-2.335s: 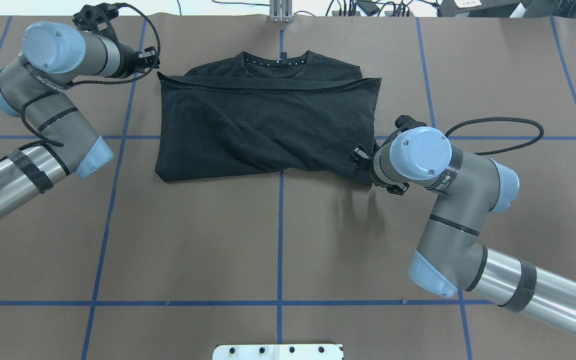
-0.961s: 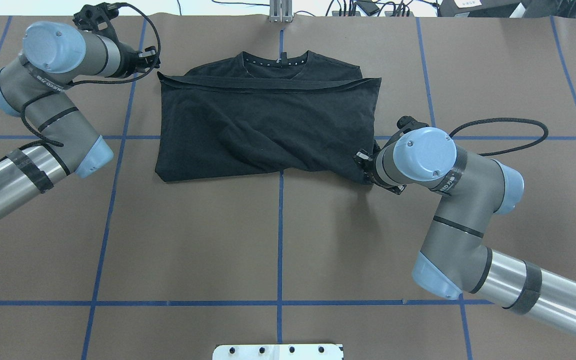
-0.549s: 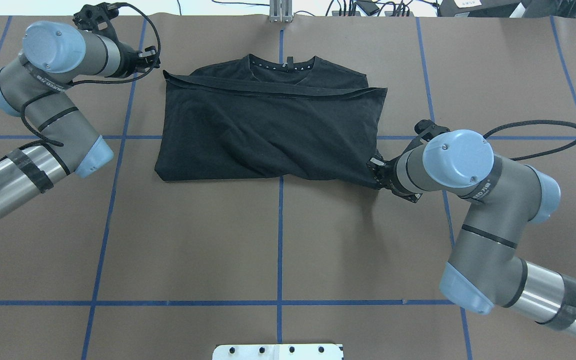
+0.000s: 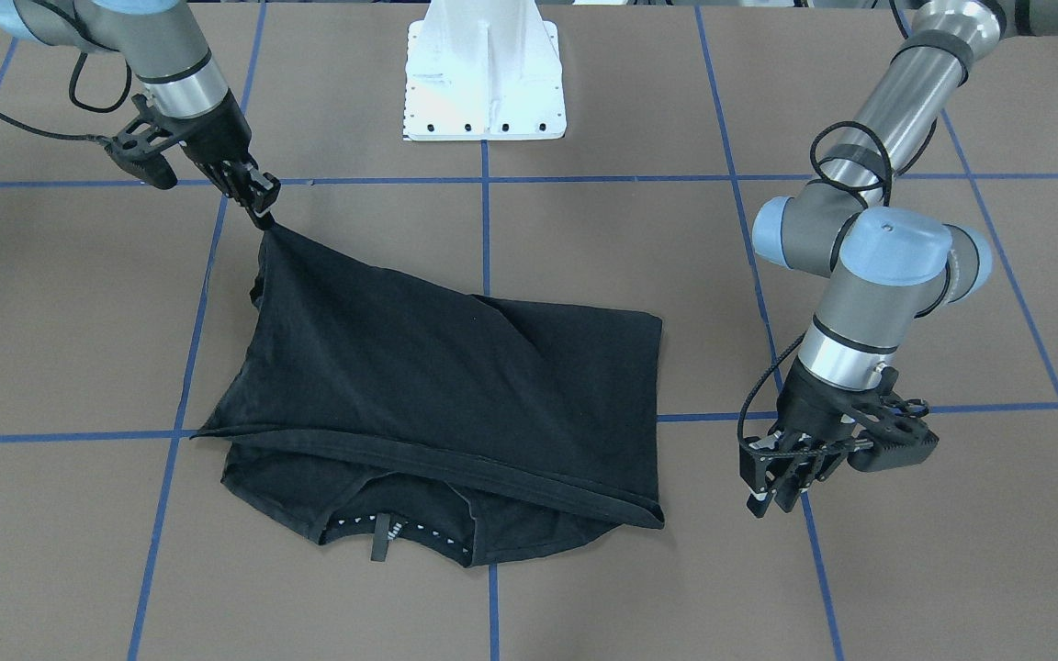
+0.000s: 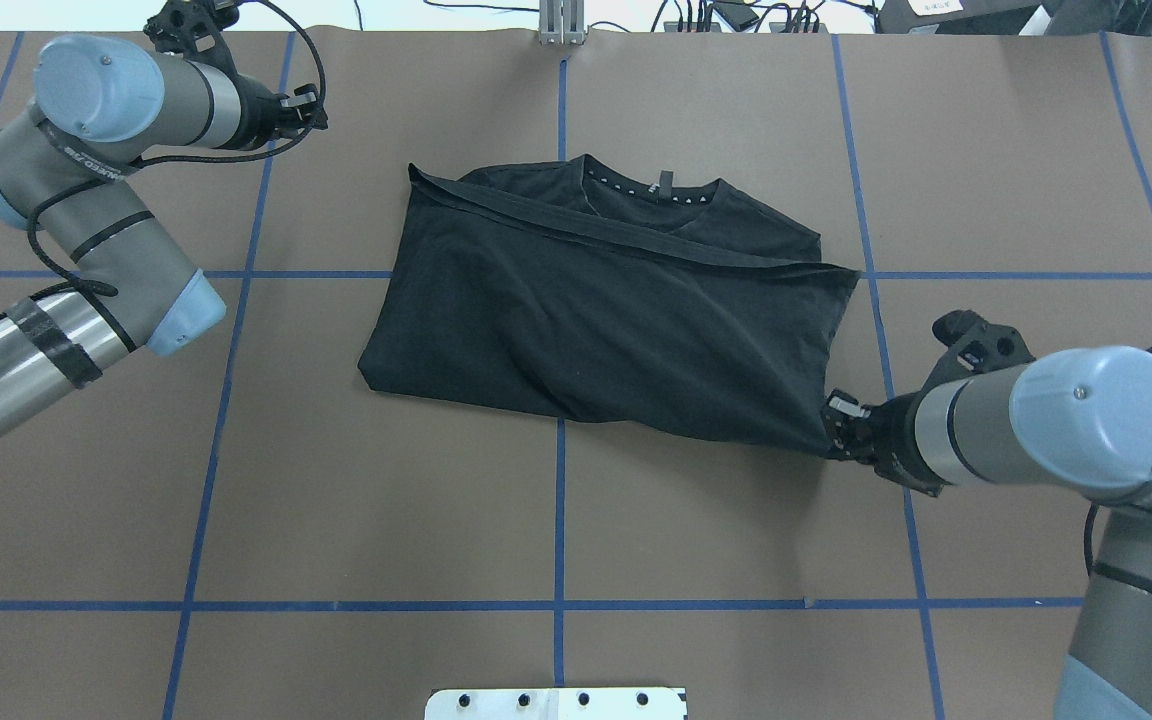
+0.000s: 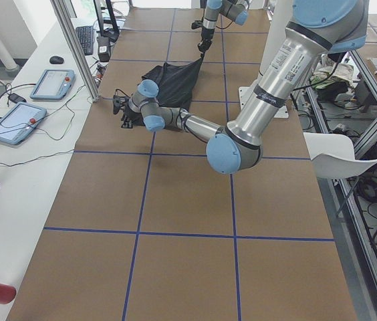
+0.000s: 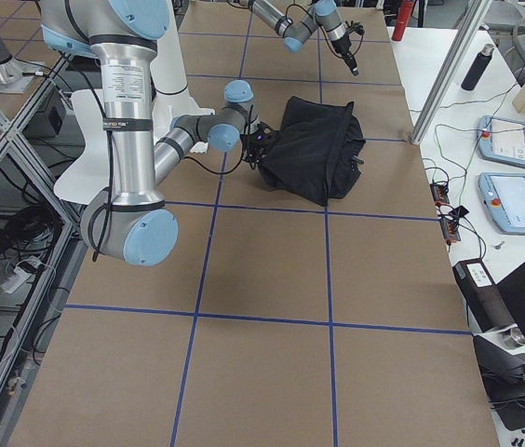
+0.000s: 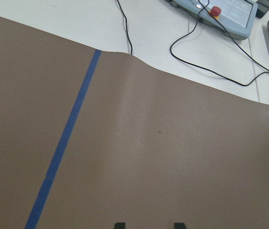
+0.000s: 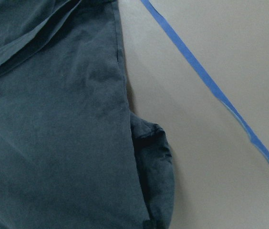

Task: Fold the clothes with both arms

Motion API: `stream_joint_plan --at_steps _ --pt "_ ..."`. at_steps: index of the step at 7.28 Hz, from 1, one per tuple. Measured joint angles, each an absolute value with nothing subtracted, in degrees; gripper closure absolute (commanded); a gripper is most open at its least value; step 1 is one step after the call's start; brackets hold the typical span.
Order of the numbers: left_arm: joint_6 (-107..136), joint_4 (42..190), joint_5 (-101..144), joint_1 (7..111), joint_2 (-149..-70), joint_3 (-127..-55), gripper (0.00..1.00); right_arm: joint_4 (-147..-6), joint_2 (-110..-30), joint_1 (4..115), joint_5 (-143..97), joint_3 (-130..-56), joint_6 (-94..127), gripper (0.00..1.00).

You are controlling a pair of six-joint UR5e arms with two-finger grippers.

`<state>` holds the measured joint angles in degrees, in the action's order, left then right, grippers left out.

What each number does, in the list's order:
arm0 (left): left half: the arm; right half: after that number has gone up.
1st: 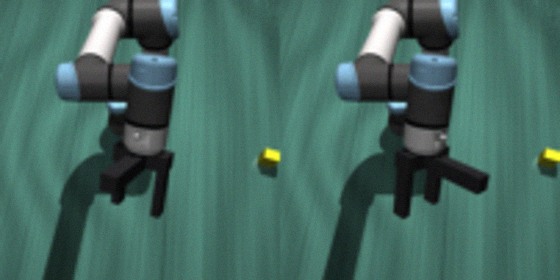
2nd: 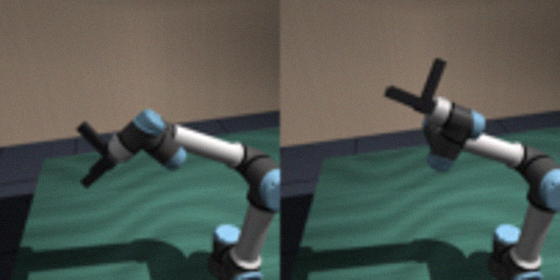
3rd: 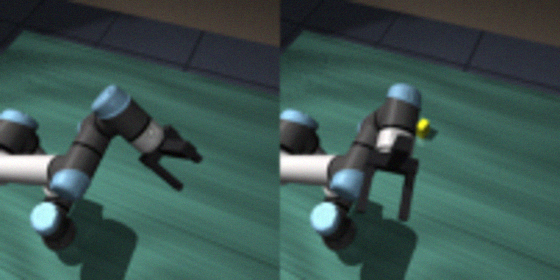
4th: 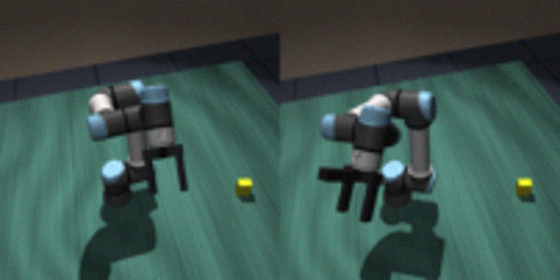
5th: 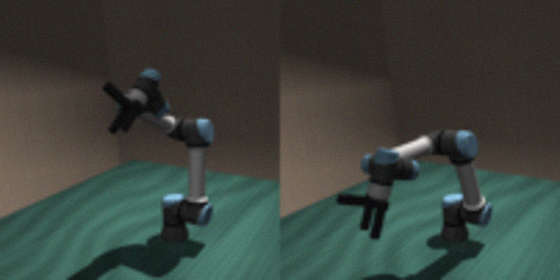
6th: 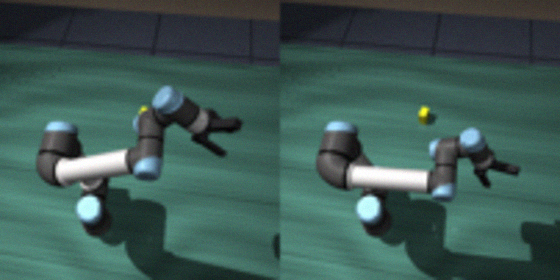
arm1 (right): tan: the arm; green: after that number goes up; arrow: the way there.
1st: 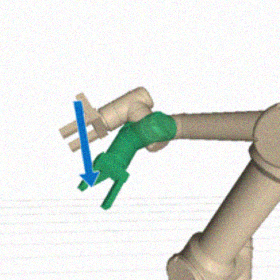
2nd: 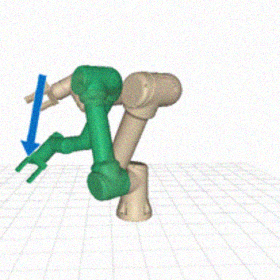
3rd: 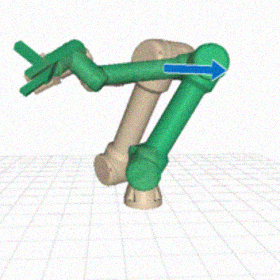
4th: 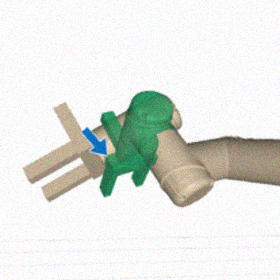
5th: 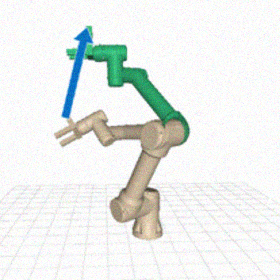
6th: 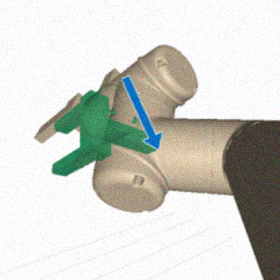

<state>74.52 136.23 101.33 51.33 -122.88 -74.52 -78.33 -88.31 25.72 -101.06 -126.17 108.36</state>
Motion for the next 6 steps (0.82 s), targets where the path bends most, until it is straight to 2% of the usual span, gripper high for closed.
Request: stream_joint_plan --at_steps 4,6 --pt "77.8 136.1 111.2 51.3 -119.2 -82.9 0.53 -96.7 -89.2 4.0 -100.4 -138.7 119.6 0.99" --pt "84.4 135.9 114.8 49.5 -116.9 -88.3 0.51 -98.8 -89.3 -1.1 -99.7 -140.5 122.8 0.0"
